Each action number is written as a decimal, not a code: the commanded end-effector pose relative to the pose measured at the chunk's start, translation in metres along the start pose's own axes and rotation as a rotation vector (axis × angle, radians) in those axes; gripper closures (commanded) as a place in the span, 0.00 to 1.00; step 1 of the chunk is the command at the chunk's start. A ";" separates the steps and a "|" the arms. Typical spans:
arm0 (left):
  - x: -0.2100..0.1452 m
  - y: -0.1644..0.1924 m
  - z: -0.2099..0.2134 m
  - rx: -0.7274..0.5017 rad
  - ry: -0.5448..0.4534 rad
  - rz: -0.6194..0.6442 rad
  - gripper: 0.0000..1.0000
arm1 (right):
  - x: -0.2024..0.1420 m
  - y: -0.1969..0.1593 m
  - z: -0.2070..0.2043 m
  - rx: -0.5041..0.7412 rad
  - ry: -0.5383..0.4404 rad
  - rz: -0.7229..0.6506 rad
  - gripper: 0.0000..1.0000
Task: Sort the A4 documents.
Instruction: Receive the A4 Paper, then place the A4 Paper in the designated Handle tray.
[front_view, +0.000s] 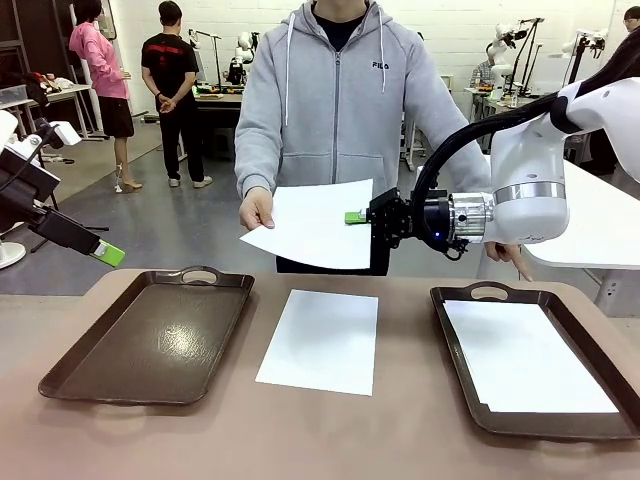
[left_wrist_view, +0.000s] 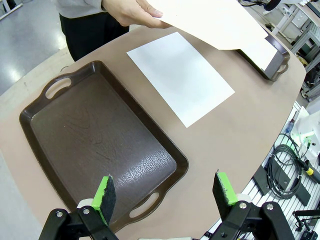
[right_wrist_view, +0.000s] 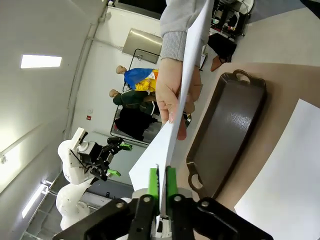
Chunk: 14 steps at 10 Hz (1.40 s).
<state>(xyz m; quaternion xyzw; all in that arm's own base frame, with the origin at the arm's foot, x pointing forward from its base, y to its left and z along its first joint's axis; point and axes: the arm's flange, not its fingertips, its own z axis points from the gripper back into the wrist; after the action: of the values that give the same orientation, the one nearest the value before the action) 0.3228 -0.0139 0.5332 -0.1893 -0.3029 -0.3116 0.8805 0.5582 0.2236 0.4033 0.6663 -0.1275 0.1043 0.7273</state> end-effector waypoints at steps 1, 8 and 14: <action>0.000 0.001 0.000 -0.007 -0.004 0.001 0.00 | 0.004 0.001 -0.002 0.038 -0.023 -0.022 1.00; 0.000 0.001 0.000 -0.007 -0.004 0.001 0.00 | -0.001 0.001 -0.001 0.021 0.013 -0.018 1.00; 0.000 0.001 0.000 -0.007 -0.004 0.001 0.00 | -0.001 0.001 -0.001 0.021 0.013 -0.018 1.00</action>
<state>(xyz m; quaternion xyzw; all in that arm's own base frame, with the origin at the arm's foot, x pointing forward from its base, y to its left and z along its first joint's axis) 0.3228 -0.0139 0.5332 -0.1893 -0.3029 -0.3116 0.8805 0.5563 0.2242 0.4033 0.6793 -0.1081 0.1020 0.7186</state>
